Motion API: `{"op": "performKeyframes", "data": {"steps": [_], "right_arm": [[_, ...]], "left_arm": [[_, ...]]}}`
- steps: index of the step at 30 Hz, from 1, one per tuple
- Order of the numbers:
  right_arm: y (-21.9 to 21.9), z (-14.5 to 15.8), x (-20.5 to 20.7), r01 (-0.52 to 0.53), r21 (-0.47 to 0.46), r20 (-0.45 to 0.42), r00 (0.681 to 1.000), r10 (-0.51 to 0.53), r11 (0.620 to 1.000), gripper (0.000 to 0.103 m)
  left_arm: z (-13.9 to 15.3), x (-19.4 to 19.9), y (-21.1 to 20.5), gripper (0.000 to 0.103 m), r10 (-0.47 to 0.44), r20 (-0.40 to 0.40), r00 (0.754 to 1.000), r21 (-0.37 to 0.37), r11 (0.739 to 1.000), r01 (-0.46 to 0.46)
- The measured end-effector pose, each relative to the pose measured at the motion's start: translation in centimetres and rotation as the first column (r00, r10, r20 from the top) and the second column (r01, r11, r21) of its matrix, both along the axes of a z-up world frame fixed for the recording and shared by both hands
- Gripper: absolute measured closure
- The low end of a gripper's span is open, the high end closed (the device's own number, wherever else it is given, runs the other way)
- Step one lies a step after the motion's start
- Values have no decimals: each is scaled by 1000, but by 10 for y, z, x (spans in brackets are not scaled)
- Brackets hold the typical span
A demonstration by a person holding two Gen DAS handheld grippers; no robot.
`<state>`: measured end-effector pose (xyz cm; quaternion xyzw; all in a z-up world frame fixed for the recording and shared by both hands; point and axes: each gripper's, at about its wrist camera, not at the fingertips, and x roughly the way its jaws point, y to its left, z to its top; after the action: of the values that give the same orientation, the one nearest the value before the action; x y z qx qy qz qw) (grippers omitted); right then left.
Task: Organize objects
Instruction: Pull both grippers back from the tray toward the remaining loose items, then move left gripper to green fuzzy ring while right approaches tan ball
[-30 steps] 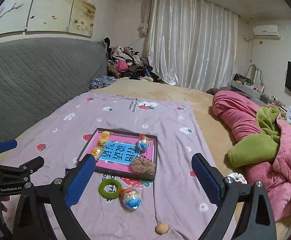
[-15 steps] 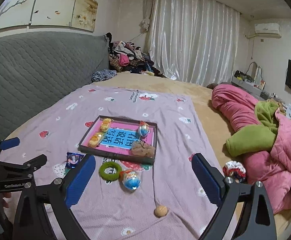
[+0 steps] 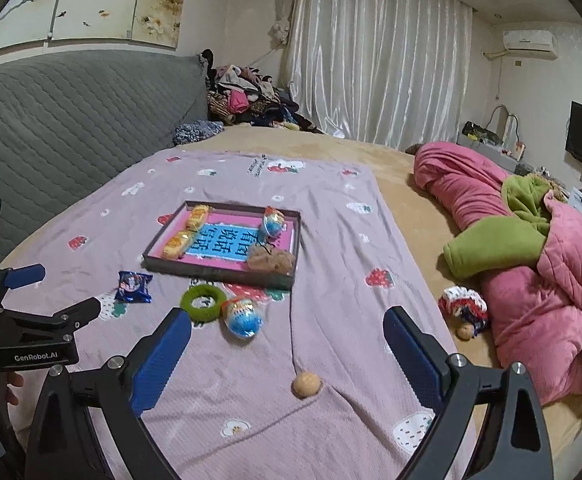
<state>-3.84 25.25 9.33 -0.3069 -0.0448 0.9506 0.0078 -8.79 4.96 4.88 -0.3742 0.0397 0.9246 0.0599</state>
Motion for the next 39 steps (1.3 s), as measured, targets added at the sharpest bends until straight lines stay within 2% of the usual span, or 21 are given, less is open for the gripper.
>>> {"op": "performKeyframes", "data": {"steps": [11,26,39], "right_arm": [[16,-24,3,32,-17,43,999,-32,999,6],[12,-39,4,26,-13,75,997,-25,1000,6],[16,-49,2,33,-22,91,995,-31,999,6]], "left_arm": [[-9,2,13,0,-20,8,1000,6,1000,20],[-14,7,21,0,-35,21,999,19,999,34],[-30,6,32,0,-63,41,997,23,998,62]]}}
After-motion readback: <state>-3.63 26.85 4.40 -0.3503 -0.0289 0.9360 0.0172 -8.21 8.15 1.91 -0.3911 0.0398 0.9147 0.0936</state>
